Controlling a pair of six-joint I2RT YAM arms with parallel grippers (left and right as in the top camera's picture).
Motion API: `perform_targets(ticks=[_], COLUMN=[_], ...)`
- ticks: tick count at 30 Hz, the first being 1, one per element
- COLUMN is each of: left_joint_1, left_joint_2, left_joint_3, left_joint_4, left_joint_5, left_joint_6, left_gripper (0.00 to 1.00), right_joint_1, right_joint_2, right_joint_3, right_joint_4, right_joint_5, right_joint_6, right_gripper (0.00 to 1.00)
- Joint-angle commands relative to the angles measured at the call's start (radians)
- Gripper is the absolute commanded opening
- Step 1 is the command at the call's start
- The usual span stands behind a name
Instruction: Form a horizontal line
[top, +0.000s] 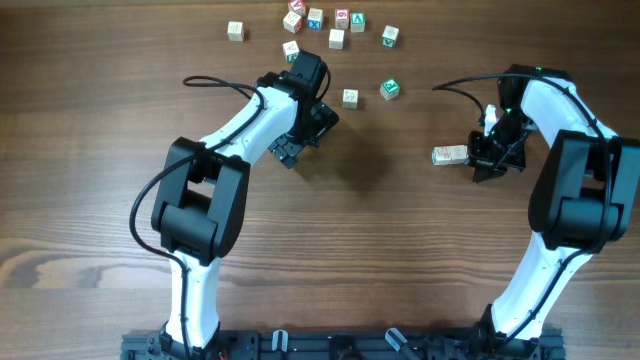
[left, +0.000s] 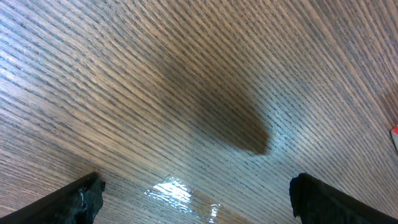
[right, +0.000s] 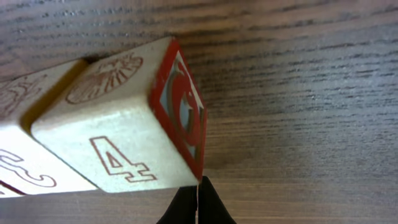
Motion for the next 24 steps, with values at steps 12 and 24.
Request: perform_targets(ticks=[12, 24], left_joint_1=[-0.004, -0.004], left_joint_2=[0.001, 0.001], left_joint_3=[-0.022, -0.022], left_joint_4=[0.011, 0.012], left_joint_5=[-0.018, -0.018], left_joint_6=[-0.002, -0.002], left_gripper=[1.00, 1.00], right_joint_1=[0.002, 0.002], right_joint_2=[0.013, 0.013], right_joint_3=[-0.003, -0.003], right_joint_4=[0.046, 0.058], right_joint_5=[-0.009, -0.040], right_joint_6=[0.016, 0.016], right_gripper=[0.04, 0.04])
